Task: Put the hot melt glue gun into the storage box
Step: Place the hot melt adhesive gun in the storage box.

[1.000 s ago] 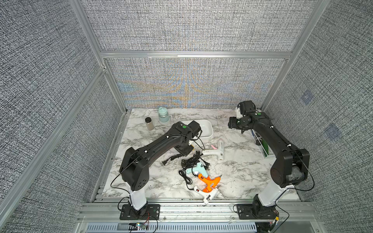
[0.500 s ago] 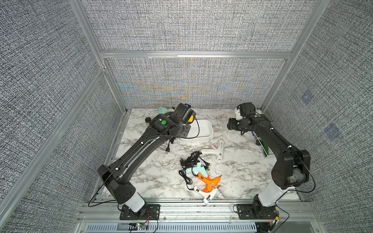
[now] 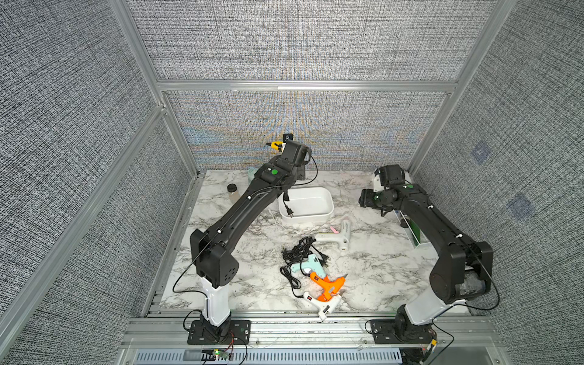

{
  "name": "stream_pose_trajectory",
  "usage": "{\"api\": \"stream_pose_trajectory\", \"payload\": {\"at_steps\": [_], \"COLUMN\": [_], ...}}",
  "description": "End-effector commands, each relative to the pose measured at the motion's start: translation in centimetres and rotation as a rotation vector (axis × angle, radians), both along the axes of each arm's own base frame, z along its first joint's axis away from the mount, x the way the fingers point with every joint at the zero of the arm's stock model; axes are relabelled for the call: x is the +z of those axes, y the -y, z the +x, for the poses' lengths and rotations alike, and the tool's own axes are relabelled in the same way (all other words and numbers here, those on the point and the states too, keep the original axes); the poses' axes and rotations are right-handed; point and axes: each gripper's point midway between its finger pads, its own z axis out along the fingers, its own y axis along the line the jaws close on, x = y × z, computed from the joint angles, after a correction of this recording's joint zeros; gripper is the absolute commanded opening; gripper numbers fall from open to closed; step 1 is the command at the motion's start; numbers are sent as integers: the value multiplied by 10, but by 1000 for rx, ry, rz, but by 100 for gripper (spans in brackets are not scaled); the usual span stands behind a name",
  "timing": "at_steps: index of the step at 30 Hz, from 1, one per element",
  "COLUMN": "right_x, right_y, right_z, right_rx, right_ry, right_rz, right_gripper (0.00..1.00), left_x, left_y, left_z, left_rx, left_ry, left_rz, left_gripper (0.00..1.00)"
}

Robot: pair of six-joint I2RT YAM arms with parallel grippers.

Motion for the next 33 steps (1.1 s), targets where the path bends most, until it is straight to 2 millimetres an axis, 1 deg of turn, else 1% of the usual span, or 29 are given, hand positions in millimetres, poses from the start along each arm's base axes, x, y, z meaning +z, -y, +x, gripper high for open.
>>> {"api": "stream_pose_trajectory", "payload": {"at_steps": [1,2,5,8,10,14,18,20,24,27,29,32,33], "right_x": [5,6,7,9,8,0,-7,-9,-10,-10,-10,-10,-10], "right_y": [3,3,7,11,12,16,16,16,16,16,17,18,18], "right_z": [0,-1,-2,-4,-5,-9,-11,-12,-13,-13,-12,-12,-11], "right_rx": [1,2,1,-3,-3,-9,-9,-9,-9,-10,-11,-12,-12], "right_ry": [20,20,20,21,19,8,-3,-7,-7,-7,-10,-8,-8], "right_rz": [4,3,0,-3,-6,-5,1,3,4,4,4,5,7], "right_gripper": [70,70,70,70,70,70,70,70,70,70,70,70,70], "left_x": [-8,-20,-43,-71,-87,-123,-158,-175,-198,-209,-221,-237,-239], "left_y": [11,13,20,25,24,23,30,36,54,72,83,90,91], "left_z": [24,29,40,42,38,20,5,1,4,7,7,5,4], "left_rx": [58,66,83,92,106,118,118,113,79,37,9,-12,-18], "left_ry": [41,32,14,-40,-83,-166,-245,-280,-331,-361,-383,-418,-427], "left_rz": [-56,-46,-35,-35,-32,-35,-18,-15,-15,-5,7,18,17], "left_gripper": [8,8,7,6,6,4,4,3,3,3,3,3,3]}}
